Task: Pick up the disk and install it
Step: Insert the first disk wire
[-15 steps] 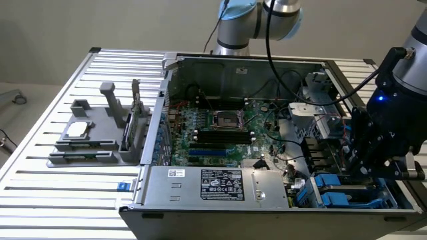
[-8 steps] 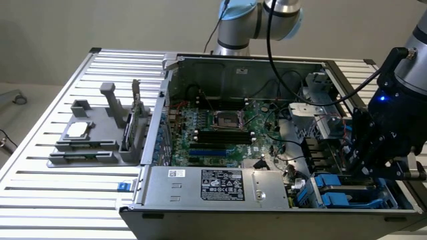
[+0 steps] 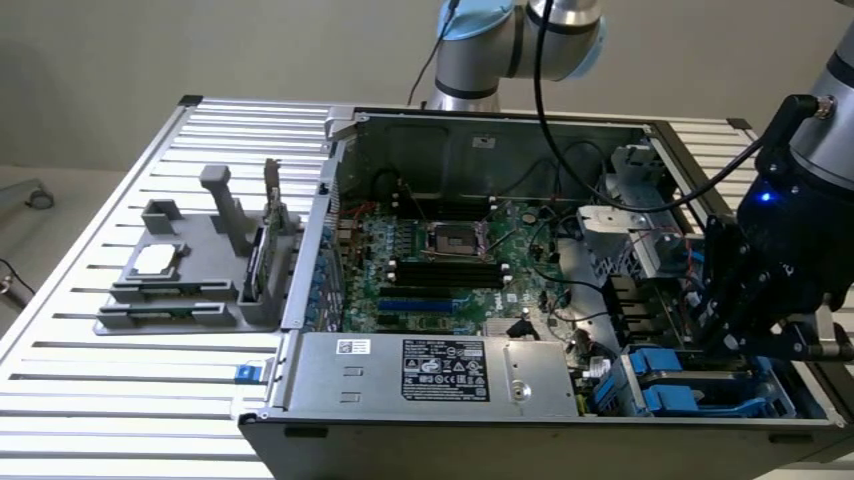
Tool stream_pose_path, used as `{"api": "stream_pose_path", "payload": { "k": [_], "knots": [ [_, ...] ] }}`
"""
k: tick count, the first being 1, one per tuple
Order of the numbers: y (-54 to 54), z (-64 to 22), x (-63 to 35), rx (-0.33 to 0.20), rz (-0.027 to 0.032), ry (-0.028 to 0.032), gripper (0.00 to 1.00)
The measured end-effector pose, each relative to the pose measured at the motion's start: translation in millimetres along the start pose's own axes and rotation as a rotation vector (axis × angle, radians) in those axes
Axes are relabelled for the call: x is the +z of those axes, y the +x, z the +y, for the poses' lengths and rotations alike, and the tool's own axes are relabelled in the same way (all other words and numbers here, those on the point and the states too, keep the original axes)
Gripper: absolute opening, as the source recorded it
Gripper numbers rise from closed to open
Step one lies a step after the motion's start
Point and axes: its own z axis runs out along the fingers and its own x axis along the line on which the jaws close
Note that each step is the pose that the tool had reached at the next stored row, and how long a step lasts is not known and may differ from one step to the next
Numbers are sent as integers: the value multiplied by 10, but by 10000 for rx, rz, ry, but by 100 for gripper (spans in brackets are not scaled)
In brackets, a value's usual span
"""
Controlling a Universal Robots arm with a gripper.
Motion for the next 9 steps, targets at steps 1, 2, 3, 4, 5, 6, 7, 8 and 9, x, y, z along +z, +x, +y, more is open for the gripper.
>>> {"api": "stream_pose_path", "payload": {
  "k": [1,2,3,4,5,6,7,8,9],
  "knots": [
    [0,2,0,-1,-4,7,17],
    [0,6,0,-2,-7,18,17],
    [0,10,1,-2,-9,28,17],
    [-1,14,1,-3,-12,37,17],
    [-1,18,1,-4,-15,47,17],
    [-1,21,1,-5,-18,58,17],
    [-1,26,1,-6,-20,69,17],
    [-3,29,2,-6,-22,80,17],
    [-5,33,3,-7,-23,95,17]
  ]
}}
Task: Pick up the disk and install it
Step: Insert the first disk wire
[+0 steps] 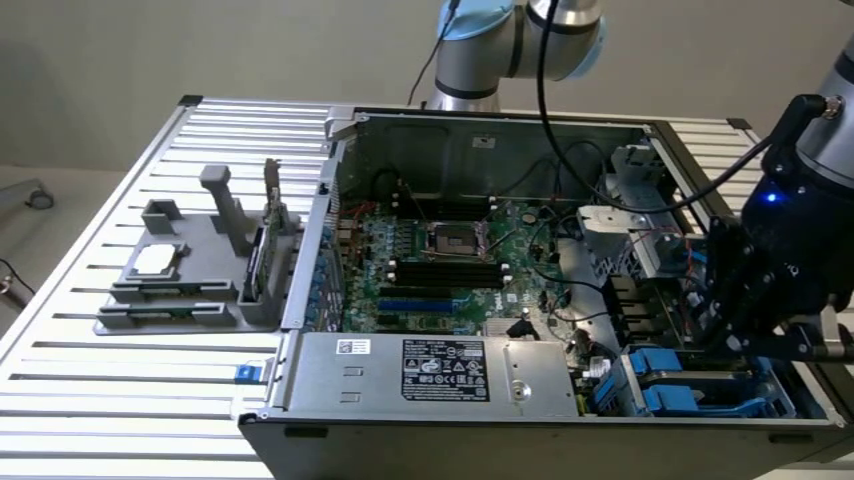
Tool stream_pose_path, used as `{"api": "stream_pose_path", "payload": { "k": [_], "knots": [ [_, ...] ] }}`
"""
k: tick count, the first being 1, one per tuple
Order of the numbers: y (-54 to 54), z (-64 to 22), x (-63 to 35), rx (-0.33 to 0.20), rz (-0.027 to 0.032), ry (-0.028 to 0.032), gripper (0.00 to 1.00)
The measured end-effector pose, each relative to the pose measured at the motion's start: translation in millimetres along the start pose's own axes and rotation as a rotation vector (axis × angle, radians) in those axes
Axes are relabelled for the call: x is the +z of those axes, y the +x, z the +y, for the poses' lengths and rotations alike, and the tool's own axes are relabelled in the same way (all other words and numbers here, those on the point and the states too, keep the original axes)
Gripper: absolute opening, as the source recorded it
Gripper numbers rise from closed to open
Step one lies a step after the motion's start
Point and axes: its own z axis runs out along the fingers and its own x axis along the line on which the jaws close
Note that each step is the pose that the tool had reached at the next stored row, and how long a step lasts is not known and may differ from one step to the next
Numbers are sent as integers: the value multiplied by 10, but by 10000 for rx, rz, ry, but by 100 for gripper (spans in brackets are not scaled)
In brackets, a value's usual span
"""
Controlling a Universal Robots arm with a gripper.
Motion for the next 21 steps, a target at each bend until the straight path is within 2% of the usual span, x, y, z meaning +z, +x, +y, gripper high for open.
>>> {"api": "stream_pose_path", "payload": {
  "k": [12,14,21],
  "knots": [
    [-18,3,3,-4,-4,73,17],
    [-20,4,12,-6,-7,102,17],
    [-11,5,13,-7,-22,104,17]
  ]
}}
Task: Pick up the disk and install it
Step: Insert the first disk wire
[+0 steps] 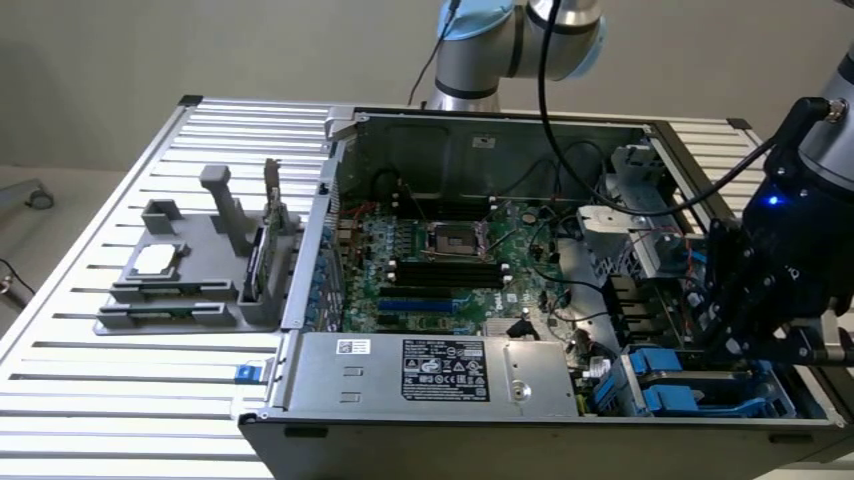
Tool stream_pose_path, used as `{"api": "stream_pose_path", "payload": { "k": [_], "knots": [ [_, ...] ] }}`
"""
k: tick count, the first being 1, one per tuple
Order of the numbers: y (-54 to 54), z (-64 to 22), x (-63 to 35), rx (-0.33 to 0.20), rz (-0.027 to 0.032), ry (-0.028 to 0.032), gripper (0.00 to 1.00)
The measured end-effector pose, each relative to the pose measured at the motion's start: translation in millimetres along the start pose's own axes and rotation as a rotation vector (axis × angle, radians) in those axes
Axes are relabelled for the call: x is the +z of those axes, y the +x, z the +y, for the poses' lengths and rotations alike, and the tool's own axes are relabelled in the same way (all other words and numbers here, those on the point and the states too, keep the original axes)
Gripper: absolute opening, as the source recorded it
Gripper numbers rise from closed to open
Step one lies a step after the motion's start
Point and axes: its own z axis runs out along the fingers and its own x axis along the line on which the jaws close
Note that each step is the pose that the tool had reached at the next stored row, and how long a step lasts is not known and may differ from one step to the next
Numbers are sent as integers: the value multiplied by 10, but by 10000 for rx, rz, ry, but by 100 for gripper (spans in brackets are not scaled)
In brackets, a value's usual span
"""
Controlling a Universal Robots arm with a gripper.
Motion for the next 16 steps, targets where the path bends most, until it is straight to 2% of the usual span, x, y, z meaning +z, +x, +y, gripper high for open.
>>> {"api": "stream_pose_path", "payload": {
  "k": [6,16],
  "knots": [
    [21,6,-1,-4,-31,4,17],
    [22,21,0,-6,-42,56,17]
  ]
}}
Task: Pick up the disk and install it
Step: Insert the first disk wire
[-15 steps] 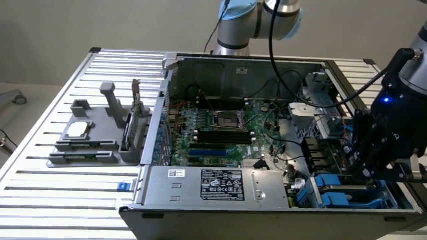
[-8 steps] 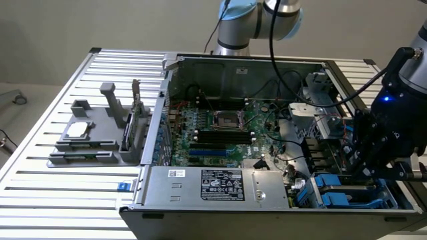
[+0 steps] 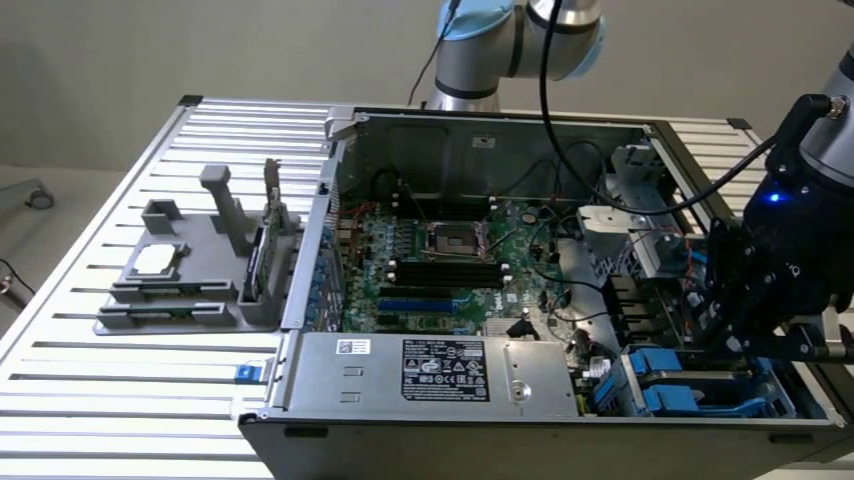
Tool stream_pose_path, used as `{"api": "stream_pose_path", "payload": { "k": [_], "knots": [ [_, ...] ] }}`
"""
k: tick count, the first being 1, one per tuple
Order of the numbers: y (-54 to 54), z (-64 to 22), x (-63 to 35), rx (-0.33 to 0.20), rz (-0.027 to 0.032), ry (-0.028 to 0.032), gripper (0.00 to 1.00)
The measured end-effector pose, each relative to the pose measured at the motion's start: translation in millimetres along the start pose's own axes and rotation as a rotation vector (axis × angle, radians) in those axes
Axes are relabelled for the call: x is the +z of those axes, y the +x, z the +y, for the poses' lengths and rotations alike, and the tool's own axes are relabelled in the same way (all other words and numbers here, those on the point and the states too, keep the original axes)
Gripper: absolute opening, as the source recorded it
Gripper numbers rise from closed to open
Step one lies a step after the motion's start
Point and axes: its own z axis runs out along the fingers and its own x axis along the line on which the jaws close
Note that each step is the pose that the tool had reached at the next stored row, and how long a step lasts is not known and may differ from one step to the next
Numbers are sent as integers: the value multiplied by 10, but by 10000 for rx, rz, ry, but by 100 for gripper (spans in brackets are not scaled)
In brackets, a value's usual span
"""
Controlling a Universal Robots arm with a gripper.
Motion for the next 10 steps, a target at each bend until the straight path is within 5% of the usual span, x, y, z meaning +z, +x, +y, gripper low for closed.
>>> {"api": "stream_pose_path", "payload": {
  "k": [10],
  "knots": [
    [-13,17,4,-7,-3,101,17]
  ]
}}
